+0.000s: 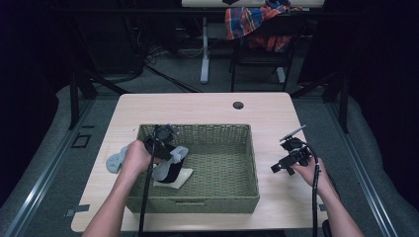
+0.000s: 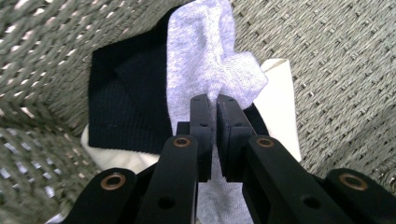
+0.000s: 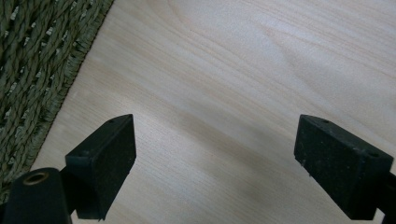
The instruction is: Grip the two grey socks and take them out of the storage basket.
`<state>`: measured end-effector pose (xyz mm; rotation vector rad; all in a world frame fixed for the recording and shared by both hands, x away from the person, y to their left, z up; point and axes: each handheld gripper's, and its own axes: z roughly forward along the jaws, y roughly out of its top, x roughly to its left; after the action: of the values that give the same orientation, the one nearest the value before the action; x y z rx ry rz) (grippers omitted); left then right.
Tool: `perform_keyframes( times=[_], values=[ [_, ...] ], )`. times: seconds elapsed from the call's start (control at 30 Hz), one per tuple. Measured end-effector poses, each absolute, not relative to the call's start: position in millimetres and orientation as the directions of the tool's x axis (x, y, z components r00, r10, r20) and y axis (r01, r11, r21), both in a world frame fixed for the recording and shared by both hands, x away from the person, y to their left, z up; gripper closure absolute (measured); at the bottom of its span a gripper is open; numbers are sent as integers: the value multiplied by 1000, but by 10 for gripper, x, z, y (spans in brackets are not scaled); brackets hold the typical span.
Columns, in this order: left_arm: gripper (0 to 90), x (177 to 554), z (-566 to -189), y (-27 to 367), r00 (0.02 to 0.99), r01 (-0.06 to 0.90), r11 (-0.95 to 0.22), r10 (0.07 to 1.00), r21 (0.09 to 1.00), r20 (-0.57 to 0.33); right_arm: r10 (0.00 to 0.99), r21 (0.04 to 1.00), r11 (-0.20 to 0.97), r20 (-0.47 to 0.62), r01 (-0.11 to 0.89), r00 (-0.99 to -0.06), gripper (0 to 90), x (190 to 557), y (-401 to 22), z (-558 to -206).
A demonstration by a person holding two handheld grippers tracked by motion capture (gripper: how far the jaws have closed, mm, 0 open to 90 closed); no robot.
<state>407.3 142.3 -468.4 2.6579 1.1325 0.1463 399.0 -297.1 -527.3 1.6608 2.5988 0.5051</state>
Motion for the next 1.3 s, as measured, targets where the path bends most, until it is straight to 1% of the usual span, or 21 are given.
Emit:
perform_keyframes(
  times=[0.03, 0.2, 0.3, 0.57, 0.97, 1.3],
  values=[
    [859, 4073, -4650, 1447, 692, 697, -665, 722, 269, -7, 879, 269, 397, 166, 878, -448, 125, 3997, -2976, -5264],
    [859, 4076, -4557, 1484, 688, 696, -660, 725, 283, 0, 885, 277, 384, 162, 881, -437, 124, 3993, -2972, -5274],
    [859, 4092, -4453, 1506, 689, 691, -660, 725, 295, 8, 875, 261, 405, 166, 876, -454, 125, 4003, -2979, -5263],
    [859, 4129, -4299, 1526, 689, 685, -662, 725, 303, 25, 879, 261, 407, 150, 875, -453, 124, 4002, -2987, -5259],
    [859, 4197, -4010, 1604, 675, 683, -653, 736, 327, 60, 880, 263, 403, 150, 877, -450, 125, 4002, -2991, -5257],
    [859, 4256, -3850, 1681, 657, 690, -640, 750, 338, 78, 879, 264, 403, 154, 876, -451, 125, 4004, -2993, -5254]
  ],
)
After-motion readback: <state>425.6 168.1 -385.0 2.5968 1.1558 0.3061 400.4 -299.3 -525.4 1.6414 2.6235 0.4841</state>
